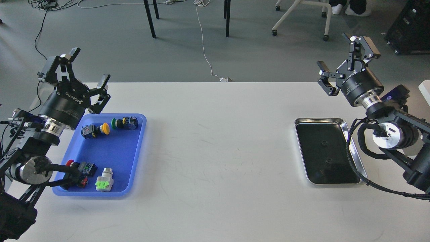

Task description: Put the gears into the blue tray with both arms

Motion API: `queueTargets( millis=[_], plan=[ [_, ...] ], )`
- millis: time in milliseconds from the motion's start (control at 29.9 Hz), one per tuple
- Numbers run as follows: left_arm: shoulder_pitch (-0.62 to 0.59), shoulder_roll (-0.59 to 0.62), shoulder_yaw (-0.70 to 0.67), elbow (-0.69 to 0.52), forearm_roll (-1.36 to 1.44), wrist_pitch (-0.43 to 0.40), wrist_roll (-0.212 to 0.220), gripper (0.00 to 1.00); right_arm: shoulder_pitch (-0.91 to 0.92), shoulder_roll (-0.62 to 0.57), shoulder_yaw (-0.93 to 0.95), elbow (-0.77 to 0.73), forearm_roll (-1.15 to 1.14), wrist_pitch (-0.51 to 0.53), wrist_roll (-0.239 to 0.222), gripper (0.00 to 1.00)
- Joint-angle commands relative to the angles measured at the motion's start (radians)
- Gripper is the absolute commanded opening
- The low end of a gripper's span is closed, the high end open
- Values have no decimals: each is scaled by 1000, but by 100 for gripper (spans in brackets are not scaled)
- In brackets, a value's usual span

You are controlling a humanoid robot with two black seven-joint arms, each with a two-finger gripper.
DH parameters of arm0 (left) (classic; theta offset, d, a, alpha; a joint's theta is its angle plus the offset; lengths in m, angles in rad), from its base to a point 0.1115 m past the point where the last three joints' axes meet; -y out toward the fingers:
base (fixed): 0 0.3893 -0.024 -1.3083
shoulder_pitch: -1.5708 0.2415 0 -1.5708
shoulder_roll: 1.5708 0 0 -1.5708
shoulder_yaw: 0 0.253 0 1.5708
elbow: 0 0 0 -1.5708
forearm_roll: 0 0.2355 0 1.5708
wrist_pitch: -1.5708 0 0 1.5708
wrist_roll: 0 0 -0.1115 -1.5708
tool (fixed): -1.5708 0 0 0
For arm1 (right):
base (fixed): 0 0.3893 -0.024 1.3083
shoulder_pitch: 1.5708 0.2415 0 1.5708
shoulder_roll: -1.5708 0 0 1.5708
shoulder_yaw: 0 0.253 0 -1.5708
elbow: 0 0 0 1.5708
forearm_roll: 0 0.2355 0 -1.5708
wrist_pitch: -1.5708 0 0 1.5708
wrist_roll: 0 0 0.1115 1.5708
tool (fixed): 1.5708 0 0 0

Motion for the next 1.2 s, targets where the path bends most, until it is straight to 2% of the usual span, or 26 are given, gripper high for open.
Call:
queueTargets(
  millis=[0,334,601,702,802,1002,1169],
  plan=[
    [10,0,1,-3,-2,-3,-1,99,-10,2,-3,1,0,16,0,99],
    [4,8,9,-2,-34,-15,3,99,-22,-14,3,13,-4,34,0,99],
    [4,17,2,6,-36,-67,3,99,-11,-18,-12,16,-51,42,0,99],
    [5,17,9,6,-34,-70,6,99,-4,-43,-20,23,-180,56,0,99],
    [10,8,6,4,-36,-73,-1,99,27,-145,-46,45,-451,106,0,99],
    [7,1,9,4,-36,-85,-1,99,147,-337,-159,139,-806,203,0,99],
    [7,-29,18,-8,-31,-90,0,99,347,-393,-380,151,-1180,237,0,99]
  ],
)
